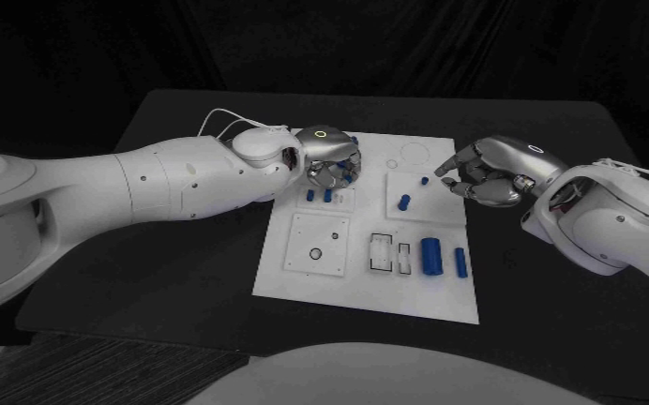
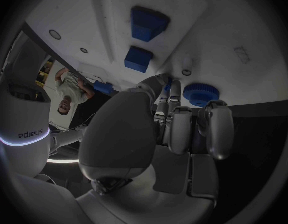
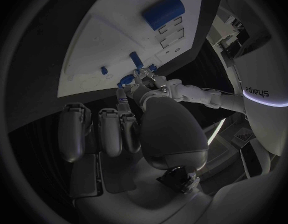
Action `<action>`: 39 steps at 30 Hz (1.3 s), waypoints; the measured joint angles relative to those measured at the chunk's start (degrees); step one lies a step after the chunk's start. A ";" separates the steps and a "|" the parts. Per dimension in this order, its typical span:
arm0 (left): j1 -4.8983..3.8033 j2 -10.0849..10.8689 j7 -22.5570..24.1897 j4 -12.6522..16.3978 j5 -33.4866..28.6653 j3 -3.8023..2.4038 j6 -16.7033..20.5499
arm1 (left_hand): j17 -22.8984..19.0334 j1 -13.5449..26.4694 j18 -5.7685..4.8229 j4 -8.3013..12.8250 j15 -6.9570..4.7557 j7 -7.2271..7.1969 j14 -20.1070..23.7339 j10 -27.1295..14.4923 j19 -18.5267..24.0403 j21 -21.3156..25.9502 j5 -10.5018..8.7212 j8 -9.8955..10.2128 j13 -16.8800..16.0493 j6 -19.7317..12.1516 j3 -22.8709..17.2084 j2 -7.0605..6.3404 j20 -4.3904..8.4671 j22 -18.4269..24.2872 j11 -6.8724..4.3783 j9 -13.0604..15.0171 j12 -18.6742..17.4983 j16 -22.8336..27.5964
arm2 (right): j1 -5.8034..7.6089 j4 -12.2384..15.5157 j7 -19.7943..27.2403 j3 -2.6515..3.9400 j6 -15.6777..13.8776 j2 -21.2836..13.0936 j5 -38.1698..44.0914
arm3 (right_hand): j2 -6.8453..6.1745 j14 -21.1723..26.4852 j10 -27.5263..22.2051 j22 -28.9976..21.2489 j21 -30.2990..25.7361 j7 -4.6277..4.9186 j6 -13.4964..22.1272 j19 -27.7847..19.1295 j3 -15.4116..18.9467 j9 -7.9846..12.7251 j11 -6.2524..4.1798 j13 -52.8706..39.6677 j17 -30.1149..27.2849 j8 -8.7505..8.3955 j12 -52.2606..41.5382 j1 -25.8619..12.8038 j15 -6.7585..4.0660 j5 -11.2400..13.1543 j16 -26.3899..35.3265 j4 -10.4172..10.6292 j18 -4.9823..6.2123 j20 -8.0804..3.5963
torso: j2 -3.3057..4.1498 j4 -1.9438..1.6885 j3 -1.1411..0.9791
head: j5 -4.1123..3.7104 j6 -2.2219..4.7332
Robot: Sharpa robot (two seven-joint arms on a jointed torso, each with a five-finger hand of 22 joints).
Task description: Assemble the parts on the task board
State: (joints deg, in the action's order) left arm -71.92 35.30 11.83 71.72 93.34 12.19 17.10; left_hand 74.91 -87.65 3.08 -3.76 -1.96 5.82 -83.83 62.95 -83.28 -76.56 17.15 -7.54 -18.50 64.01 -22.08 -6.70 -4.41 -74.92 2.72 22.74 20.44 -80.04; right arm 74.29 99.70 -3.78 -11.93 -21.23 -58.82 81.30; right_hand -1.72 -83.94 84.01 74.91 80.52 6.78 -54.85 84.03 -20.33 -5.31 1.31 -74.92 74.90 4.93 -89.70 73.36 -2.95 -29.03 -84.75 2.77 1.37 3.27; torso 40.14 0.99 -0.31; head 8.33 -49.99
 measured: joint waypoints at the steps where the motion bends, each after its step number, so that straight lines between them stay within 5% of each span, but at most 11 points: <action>1: 0.03 0.28 0.12 0.18 0.01 0.01 0.40 | 0.00 0.00 0.00 0.08 0.00 0.00 0.00 0.06 0.00 0.00 -0.13 0.00 0.18 0.00 -0.08 0.00 0.00 0.00 0.02 -0.10 -0.32 0.00 | -0.01 0.00 0.00 0.00 0.00 0.00 0.00 | 0.00 0.00 0.00 0.00 0.00 0.00 0.00 0.00 0.00 0.00 0.00 0.00 0.00 0.00 0.00 0.00 0.00 0.00 0.00 0.00 0.00 0.00 | 0.00 0.00 0.00 | 0.01 0.00; 8: -0.20 3.89 1.20 2.97 0.04 0.01 3.65 | -0.04 0.00 0.00 0.69 0.01 0.15 0.00 0.21 0.05 0.59 -2.67 2.39 2.61 -0.72 -1.20 0.00 0.04 0.00 -0.12 -1.47 -4.36 0.88 | -0.13 -0.06 0.02 0.00 0.00 -0.08 0.00 | 0.00 0.00 0.00 0.00 0.00 0.00 0.00 0.00 0.00 0.00 0.00 0.00 0.00 0.00 0.00 0.00 0.00 0.00 0.00 0.00 0.00 0.00 | -0.04 0.00 -0.01 | -0.18 0.00; 17: -2.70 7.62 2.30 5.48 0.05 -0.04 5.93 | -0.51 0.05 0.01 0.61 -0.20 -0.31 -0.22 -0.27 0.44 1.22 -4.56 3.22 3.53 -1.18 -1.30 0.02 0.43 0.01 -0.32 -2.26 -6.02 1.10 | -0.21 -0.34 0.03 0.00 0.01 -0.08 -0.01 | 0.00 0.00 0.00 0.00 -0.28 0.00 0.00 0.00 0.00 0.01 0.00 0.00 0.00 0.00 0.00 0.00 0.00 0.00 0.00 0.00 0.00 0.00 | -0.07 -0.07 -0.01 | -0.02 0.00; 39: -3.10 8.61 2.93 5.13 0.07 0.02 1.32 | -1.45 1.61 0.00 -0.29 -0.40 -0.60 -0.01 -1.23 0.65 2.14 -7.12 3.58 5.01 -2.36 -1.65 -0.53 0.64 0.01 -0.54 -3.46 -8.30 1.72 | -0.54 -0.66 0.02 0.00 0.08 0.18 -0.01 | 0.00 0.00 0.00 0.03 -0.28 0.00 0.00 0.00 0.00 0.02 0.00 0.00 0.00 0.00 0.00 0.00 0.00 0.00 0.00 0.00 0.00 0.00 | 0.02 -0.05 -0.01 | 0.41 0.00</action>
State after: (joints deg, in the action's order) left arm -75.02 43.91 14.76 76.85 93.41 12.21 18.42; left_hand 73.46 -86.04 3.08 -4.05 -2.36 5.22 -83.84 61.71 -82.64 -74.42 10.03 -3.96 -13.49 61.64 -23.73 -7.23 -3.77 -74.91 2.18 19.28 12.14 -78.32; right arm 73.75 99.04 -3.75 -11.94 -21.15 -58.64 81.29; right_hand -1.72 -83.94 84.01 74.94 80.24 6.78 -54.85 84.03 -20.33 -5.30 1.31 -74.92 74.90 4.93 -89.70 73.36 -2.95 -29.03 -84.75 2.77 1.37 3.27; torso 40.17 0.93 -0.32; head 8.73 -49.99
